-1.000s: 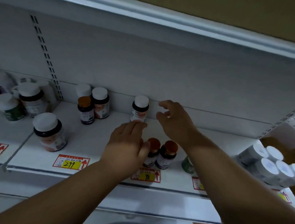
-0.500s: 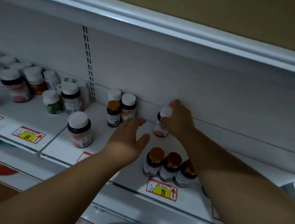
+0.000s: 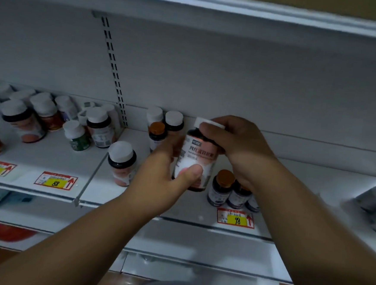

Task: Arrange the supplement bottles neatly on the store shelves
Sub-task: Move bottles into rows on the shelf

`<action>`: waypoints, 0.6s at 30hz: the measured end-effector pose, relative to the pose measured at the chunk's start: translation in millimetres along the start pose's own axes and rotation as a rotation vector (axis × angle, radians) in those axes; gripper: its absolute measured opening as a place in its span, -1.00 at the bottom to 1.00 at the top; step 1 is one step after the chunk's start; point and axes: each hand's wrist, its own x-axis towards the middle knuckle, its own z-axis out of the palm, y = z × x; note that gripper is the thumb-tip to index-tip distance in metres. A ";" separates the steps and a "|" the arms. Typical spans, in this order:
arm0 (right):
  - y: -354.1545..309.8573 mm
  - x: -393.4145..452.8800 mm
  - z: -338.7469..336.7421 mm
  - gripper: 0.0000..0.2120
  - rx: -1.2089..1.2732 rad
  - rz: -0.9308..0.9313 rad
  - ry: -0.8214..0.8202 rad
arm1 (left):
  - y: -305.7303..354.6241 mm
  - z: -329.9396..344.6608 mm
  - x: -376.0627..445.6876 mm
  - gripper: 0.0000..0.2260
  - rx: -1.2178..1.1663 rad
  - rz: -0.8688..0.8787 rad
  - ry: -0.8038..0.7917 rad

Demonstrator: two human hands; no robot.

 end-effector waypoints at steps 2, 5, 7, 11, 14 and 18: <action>3.5 -9.8 10.0 -0.72 -0.001 0.037 -0.016 | -4.1 -3.7 -12.5 -0.54 -0.028 -0.041 -0.004; 4.9 -18.3 19.8 -0.55 -0.039 0.077 -0.047 | -6.5 -10.0 -25.4 -0.54 -0.035 -0.095 0.005; 6.5 -17.4 26.0 -0.59 -0.074 0.068 -0.069 | -11.0 -14.0 -29.6 -0.55 -0.018 -0.125 0.007; 10.0 -10.9 38.3 -0.75 -0.152 0.052 -0.121 | -26.3 -28.9 -42.4 -0.38 0.175 -0.193 0.122; 16.2 -3.3 54.1 -0.70 -0.231 0.039 -0.162 | -39.9 -51.2 -43.2 -0.54 0.435 -0.121 0.229; 29.1 3.2 79.8 -0.68 -0.327 0.038 -0.155 | -73.4 -78.5 -29.4 -0.61 0.784 0.006 0.113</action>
